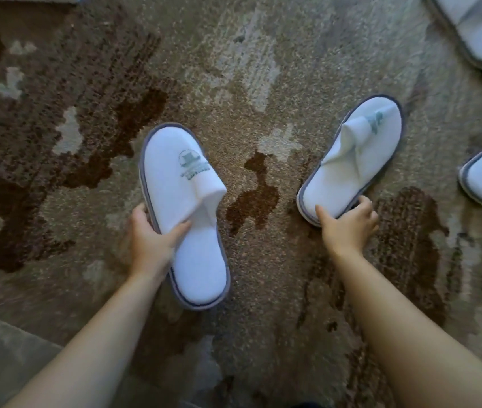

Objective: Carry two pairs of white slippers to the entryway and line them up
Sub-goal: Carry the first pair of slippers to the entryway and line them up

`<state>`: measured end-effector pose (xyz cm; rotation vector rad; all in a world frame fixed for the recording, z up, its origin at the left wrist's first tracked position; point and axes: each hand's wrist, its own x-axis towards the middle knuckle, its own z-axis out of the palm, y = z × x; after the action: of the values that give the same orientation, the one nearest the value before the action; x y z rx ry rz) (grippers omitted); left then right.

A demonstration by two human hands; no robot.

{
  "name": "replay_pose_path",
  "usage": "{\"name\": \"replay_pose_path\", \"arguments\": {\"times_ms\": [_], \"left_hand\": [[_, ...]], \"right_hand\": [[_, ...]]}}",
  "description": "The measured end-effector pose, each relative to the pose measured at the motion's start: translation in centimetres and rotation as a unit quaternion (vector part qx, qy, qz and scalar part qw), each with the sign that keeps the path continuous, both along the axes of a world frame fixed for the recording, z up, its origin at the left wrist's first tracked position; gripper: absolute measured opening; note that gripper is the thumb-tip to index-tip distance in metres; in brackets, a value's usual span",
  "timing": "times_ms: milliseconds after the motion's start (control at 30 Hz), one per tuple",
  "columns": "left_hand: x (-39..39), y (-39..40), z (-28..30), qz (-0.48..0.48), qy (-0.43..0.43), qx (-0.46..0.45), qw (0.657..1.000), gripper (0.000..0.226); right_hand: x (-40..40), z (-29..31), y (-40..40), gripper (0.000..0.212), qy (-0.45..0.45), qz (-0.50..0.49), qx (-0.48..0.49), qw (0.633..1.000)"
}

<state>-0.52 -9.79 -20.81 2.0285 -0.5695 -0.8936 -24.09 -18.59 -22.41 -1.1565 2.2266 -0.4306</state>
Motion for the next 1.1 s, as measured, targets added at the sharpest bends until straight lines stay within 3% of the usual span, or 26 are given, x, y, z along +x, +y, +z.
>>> {"name": "replay_pose_path", "arguments": {"times_ms": [233,433,667,833,967,1100], "left_hand": [[-2.6,-4.0,-0.7,-0.091,0.041,-0.014,0.995,0.063],[-3.4,-3.9,-1.5,-0.092,0.058,0.005,0.994,0.064],[-3.1,-3.2,-1.3,-0.097,0.051,0.004,0.994,0.053],[-3.0,-3.1,0.5,-0.083,0.026,0.021,0.996,0.042],[-2.7,-3.2,6.6,-0.064,0.026,0.011,0.998,0.041],[-2.7,-2.8,16.8,-0.046,0.05,-0.01,0.998,0.045]], "right_hand": [[-0.3,-1.3,-2.5,0.105,-0.051,-0.053,0.021,0.997],[-0.4,-1.6,-2.2,0.109,-0.089,-0.043,0.032,0.995],[0.4,-2.2,-1.1,0.082,-0.087,-0.014,0.011,0.996],[1.4,-0.6,-1.0,0.046,-0.211,0.012,-0.038,0.977],[2.7,5.0,0.1,0.033,-0.25,0.013,-0.065,0.966],[2.4,16.0,1.2,0.031,-0.291,0.011,-0.096,0.952]]}}
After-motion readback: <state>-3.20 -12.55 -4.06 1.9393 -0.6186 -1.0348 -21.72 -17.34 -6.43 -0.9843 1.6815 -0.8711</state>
